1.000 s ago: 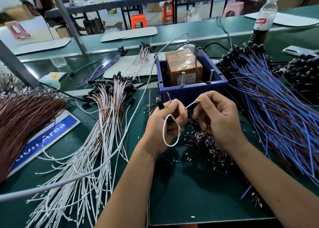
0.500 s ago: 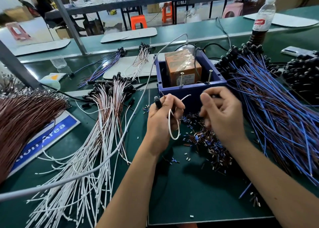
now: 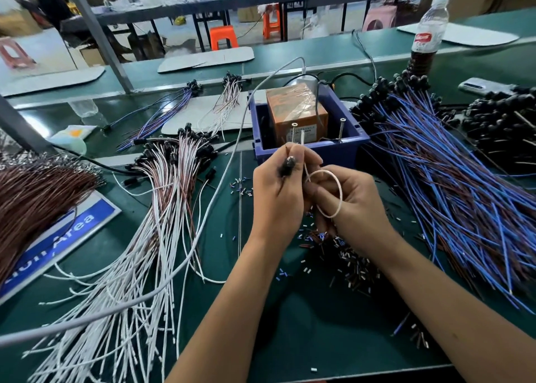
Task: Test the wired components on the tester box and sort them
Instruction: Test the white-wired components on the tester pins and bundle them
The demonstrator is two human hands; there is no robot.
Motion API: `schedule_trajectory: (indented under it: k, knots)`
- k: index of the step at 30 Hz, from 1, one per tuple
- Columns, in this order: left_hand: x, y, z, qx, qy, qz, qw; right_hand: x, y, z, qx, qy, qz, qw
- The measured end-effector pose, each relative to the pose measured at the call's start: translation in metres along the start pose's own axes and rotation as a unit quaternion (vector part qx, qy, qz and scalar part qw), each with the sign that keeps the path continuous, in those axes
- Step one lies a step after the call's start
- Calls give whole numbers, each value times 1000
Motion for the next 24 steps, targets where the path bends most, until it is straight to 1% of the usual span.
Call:
schedule_trajectory:
  k: [3,5,6,8,10,13,15,17,20,24]
  knots:
    - [-6,1,-4,-14,-84,-19,996,0,3,2,17,39,-86,995]
    - [-9,1,-7,-34,-142,-30,989,0,5,2,45,77,-153,984]
    - [-9,1,-8,-36,-151,-30,987,0,6,3,59,98,-184,976]
    - [-7,0,-9,-25,-129,-21,991,0,9,5,78,136,-231,960]
    - [-6,1,-5,-32,-105,-22,994,-1,13,6,91,155,-261,948]
    - [-6,4,2,-73,-83,-1,994,-3,15,0,125,137,-277,943]
    - [-3,3,4,-41,-44,32,998,-3,14,-4,154,128,-282,938]
    - [-2,3,5,-17,-16,39,999,-1,13,-4,172,137,-291,931]
    - [-2,5,6,-33,-29,29,999,4,12,-1,203,173,-297,917]
    - [1,9,5,-20,-46,21,999,6,9,0,231,188,-300,906]
Point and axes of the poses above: each hand's wrist, its own x-axis away from the middle knuckle, its own y-axis out of the back of the hand, z = x × y, the point moved 2 cm from there along -x, towards the middle knuckle, and after that the axes turned 14 degrees about -z, right-handed, at the moved point
